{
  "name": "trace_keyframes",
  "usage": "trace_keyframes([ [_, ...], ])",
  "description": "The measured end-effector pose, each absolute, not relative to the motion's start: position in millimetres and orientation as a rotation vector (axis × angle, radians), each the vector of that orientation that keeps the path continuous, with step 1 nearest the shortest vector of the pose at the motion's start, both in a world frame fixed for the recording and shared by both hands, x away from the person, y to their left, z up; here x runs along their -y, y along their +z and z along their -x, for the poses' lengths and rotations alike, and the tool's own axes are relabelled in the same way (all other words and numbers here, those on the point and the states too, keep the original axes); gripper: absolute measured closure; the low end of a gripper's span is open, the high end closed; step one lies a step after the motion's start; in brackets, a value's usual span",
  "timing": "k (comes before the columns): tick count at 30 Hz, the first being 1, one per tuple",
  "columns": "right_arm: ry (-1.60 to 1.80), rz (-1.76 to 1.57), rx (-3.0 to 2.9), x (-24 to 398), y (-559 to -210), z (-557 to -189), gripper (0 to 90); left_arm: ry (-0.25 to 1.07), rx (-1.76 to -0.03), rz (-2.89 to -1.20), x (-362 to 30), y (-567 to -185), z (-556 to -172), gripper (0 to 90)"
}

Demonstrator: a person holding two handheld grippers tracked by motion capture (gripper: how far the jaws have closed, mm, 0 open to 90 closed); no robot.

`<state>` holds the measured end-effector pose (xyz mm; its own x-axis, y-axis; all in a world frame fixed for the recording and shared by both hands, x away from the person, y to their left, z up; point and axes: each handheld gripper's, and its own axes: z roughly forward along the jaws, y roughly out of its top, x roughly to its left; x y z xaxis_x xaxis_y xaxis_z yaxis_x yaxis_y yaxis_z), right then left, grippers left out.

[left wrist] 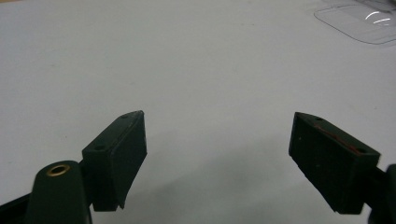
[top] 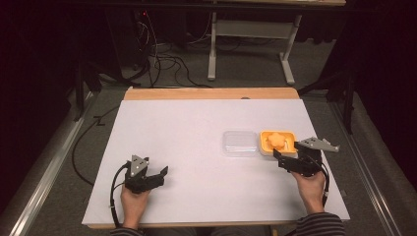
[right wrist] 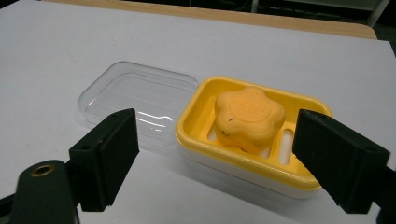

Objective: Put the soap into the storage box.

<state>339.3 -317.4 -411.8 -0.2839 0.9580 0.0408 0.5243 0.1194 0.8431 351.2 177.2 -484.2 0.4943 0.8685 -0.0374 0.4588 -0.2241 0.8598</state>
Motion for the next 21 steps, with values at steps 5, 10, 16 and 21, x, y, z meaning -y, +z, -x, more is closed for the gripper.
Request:
trace_keyframes([
  [5,1.089,-1.399,-1.887,313.6,-411.6,-334.8,15.1,0.584,-1.106,-1.859,-177.3,-484.2,-351.3,19.8],
  [10,1.115,-1.382,-1.891,309.5,-410.5,-330.0,15.7,0.584,-1.106,-1.860,-177.3,-484.1,-351.3,19.7],
  [16,1.141,-1.369,-1.889,304.8,-410.3,-323.2,16.5,0.584,-1.105,-1.860,-177.4,-484.1,-351.4,19.8],
  [21,1.152,-1.372,-1.886,302.5,-410.7,-319.5,16.6,0.583,-1.106,-1.859,-177.3,-484.1,-351.2,19.7],
])
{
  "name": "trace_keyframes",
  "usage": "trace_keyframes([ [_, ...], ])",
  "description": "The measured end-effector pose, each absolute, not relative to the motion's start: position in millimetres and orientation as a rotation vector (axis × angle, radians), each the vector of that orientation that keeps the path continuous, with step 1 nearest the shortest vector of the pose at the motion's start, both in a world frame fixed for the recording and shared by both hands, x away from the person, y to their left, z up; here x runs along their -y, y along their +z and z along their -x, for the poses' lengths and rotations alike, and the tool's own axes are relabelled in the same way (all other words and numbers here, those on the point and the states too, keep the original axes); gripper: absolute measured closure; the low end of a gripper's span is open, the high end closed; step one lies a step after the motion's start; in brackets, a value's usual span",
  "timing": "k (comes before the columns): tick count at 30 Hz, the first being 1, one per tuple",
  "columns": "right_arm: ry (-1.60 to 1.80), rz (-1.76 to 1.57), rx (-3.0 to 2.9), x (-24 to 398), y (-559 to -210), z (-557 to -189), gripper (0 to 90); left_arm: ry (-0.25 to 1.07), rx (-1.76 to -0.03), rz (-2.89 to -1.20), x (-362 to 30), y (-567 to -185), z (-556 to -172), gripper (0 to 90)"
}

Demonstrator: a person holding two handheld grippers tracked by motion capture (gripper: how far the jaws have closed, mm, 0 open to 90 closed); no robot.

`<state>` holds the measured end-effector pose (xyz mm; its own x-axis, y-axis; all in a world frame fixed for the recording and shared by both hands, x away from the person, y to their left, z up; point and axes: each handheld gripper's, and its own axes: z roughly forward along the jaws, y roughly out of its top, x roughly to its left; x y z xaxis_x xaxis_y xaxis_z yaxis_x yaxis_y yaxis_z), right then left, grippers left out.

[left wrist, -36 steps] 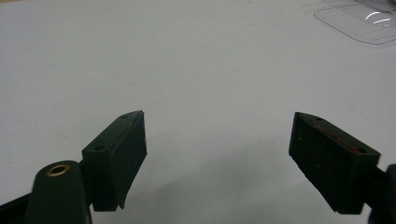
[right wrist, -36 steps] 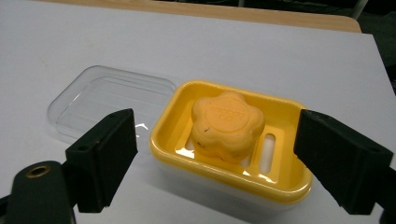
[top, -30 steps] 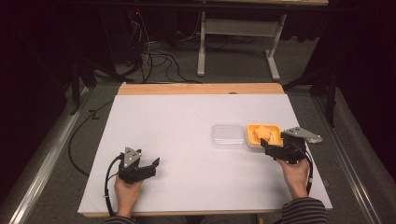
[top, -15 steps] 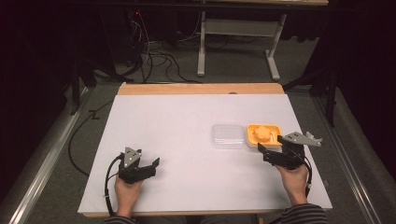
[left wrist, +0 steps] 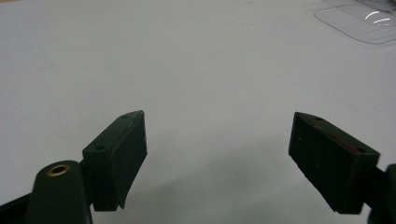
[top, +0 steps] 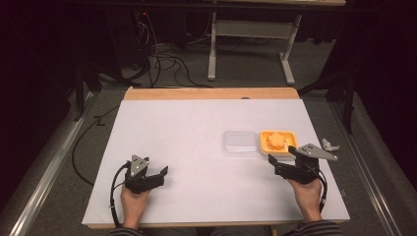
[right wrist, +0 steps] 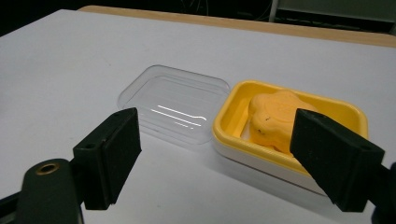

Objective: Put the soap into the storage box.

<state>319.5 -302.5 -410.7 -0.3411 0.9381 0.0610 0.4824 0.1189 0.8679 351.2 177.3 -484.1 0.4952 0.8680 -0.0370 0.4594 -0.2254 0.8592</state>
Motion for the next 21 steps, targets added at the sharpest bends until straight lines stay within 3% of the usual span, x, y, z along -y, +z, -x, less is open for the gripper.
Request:
trace_keyframes([
  [21,1.187,-1.342,-1.917,289.3,-414.5,-310.5,18.2,0.589,-1.104,-1.860,-177.2,-484.1,-350.9,19.7],
])
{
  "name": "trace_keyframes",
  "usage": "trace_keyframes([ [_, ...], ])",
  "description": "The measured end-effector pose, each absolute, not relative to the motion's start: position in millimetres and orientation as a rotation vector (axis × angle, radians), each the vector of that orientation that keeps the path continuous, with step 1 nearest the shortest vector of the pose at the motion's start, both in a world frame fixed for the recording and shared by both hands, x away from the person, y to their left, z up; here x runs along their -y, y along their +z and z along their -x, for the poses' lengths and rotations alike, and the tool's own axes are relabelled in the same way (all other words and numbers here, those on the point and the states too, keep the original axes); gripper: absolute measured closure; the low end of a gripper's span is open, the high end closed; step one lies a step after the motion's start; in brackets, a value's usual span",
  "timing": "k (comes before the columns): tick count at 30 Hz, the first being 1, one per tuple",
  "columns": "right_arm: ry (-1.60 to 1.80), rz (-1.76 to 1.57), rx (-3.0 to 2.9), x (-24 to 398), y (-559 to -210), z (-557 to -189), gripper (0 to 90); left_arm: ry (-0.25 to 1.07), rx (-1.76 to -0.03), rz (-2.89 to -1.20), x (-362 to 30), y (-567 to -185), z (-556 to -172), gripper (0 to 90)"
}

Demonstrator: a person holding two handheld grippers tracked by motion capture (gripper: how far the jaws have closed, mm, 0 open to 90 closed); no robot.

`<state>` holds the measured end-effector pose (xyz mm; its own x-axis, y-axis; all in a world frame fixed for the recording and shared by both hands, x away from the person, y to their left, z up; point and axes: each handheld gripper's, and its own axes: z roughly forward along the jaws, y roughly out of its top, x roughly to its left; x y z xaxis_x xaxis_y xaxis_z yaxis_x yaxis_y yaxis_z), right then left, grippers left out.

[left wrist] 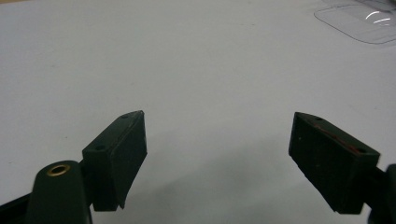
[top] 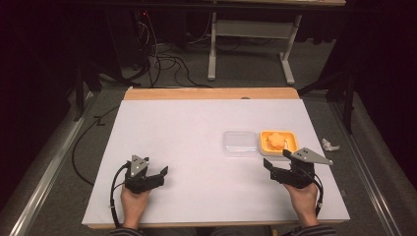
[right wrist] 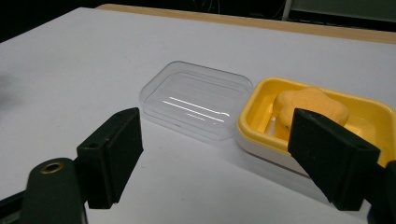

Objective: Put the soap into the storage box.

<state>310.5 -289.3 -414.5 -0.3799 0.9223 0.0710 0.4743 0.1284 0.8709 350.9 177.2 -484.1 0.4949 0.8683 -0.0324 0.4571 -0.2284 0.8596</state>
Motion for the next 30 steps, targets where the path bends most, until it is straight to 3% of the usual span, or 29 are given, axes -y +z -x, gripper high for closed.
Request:
trace_keyframes([
  [30,1.211,-1.328,-1.958,275.6,-425.1,-306.8,19.5,0.588,-1.105,-1.860,-177.1,-484.1,-351.1,19.7],
])
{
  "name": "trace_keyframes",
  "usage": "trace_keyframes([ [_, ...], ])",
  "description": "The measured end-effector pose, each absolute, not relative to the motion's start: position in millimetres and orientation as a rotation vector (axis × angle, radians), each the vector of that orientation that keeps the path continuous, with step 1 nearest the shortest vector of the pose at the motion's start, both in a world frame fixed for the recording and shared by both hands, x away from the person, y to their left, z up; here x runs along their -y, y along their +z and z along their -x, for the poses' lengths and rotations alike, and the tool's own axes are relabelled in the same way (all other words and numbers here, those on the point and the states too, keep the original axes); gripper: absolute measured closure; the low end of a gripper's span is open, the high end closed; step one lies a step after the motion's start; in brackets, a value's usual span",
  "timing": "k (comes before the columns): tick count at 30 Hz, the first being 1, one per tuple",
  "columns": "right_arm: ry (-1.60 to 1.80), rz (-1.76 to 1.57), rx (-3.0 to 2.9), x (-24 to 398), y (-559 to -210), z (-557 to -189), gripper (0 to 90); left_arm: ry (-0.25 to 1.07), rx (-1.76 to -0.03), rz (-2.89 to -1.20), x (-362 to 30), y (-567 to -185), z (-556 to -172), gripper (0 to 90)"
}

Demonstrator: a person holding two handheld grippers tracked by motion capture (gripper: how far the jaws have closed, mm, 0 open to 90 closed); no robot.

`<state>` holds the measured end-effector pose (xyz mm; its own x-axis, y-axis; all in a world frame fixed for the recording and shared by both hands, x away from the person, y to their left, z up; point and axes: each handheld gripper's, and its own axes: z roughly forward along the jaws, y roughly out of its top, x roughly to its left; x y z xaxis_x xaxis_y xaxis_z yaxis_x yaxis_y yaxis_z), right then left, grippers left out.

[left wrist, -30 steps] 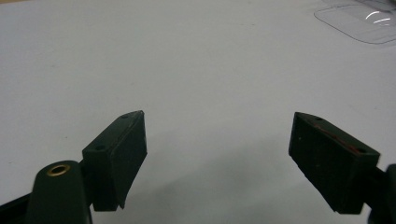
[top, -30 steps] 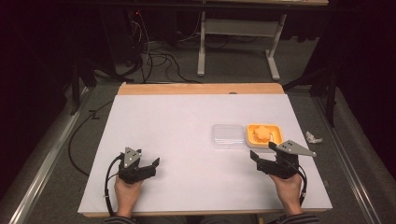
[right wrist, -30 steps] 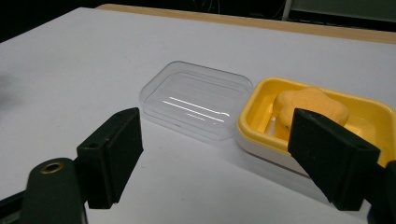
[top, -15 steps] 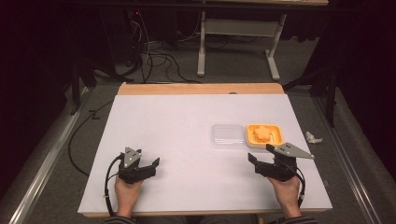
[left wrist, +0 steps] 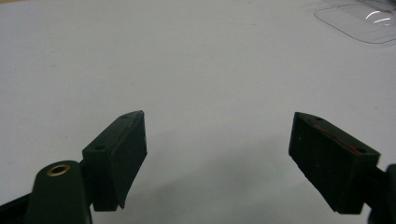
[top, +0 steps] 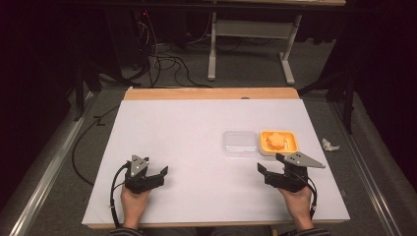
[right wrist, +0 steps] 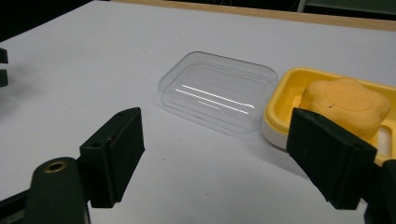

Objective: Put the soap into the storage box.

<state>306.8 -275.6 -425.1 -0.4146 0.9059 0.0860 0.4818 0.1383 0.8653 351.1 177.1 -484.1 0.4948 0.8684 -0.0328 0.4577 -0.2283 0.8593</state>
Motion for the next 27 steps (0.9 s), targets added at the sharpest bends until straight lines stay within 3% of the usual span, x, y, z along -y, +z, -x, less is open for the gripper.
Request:
trace_keyframes([
  [27,1.186,-1.348,-2.002,264.9,-444.6,-323.7,20.4,0.586,-1.106,-1.861,-177.2,-484.2,-351.4,19.8],
])
